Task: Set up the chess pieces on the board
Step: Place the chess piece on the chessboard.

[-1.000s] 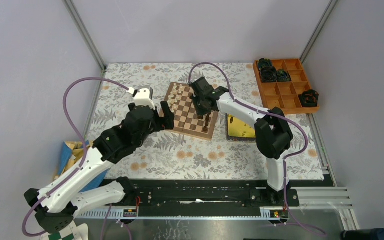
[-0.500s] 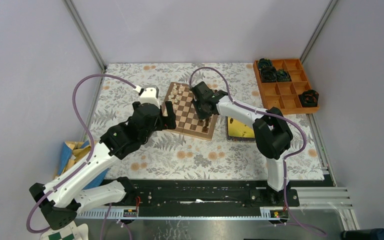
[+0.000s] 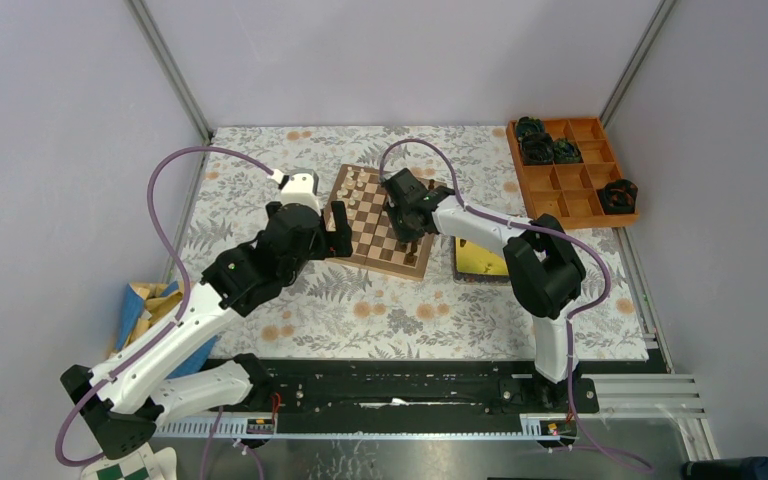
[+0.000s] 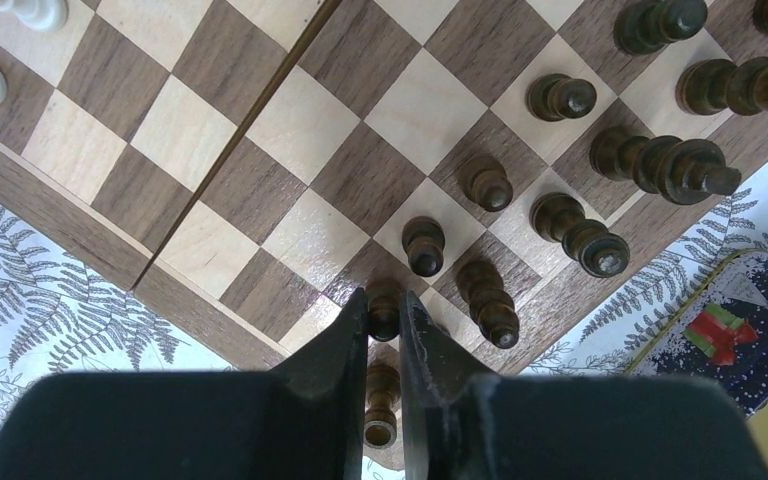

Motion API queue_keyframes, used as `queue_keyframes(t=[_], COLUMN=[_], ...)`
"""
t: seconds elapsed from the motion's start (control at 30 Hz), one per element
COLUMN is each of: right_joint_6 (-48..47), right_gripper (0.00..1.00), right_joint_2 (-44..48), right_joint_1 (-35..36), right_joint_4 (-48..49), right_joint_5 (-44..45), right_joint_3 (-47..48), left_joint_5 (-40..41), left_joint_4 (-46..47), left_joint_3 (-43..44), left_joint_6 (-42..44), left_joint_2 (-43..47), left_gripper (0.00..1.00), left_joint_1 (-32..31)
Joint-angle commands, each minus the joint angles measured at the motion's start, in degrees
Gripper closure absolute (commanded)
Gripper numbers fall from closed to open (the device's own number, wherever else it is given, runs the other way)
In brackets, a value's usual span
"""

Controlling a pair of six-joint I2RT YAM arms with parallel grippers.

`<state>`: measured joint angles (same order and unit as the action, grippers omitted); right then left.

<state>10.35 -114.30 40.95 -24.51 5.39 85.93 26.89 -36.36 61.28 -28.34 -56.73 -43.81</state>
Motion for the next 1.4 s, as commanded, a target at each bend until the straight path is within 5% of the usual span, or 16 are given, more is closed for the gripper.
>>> queue_keyframes(t=[0.0, 0.17, 0.67, 1.37], right_joint_6=[-0.77, -0.77, -1.14, -1.93], right_gripper=[1.0, 0.99, 0.76, 0.67], right_joint_2=[0.02, 0.04, 0.04, 2.02], right_joint_1=[0.71, 0.78, 0.89, 1.49], right_joint_4=[1.93, 1.97, 1.27, 0.34], right_joint_5=[0.84, 0.62, -0.2, -0.38], right_joint_3=[-0.15, -0.15, -0.06, 1.03], left_joint_5=[-0.5, -0.77, -1.49, -2.02], left_joint_4=[2.13, 2.29, 3.08, 3.74], left_joint_3=[1.56, 1.52, 1.02, 1.24], left_joint_6=[1.18, 1.18, 1.18, 1.18], left_joint_2=[-0.2, -0.34, -0.43, -0.43], left_gripper=[0.01, 0.01, 0.01, 0.01], left_joint_1=[0.57, 0.75, 1.02, 1.27])
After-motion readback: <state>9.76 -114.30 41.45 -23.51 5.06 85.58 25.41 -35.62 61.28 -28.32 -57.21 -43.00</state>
